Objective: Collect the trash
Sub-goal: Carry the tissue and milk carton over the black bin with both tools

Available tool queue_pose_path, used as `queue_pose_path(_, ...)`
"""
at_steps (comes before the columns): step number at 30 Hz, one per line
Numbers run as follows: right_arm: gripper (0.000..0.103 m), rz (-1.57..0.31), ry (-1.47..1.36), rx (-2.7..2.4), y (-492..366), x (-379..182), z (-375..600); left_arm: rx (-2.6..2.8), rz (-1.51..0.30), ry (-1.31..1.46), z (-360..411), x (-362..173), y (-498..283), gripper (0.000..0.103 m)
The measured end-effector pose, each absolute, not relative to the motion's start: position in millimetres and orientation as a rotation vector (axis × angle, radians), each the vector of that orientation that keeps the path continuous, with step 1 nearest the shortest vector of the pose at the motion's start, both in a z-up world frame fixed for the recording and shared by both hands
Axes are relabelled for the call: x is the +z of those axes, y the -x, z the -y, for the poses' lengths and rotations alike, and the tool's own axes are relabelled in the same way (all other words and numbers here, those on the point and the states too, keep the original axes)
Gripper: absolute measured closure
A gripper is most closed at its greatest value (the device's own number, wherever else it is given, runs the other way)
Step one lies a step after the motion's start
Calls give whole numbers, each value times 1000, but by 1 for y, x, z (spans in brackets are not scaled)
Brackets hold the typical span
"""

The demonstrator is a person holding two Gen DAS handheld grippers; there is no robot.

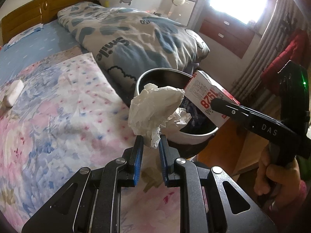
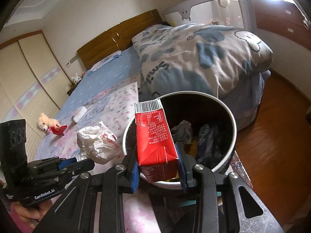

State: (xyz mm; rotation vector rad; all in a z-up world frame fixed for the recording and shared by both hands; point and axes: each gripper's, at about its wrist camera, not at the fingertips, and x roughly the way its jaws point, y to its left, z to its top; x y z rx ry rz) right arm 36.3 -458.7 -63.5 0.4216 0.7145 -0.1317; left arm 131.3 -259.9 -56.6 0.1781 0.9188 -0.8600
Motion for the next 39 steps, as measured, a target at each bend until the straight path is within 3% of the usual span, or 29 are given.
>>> queue_pose_path(39,70,-746,-428,-194,-57,-73,502,-881,-936,-256,328,-60,-153,87)
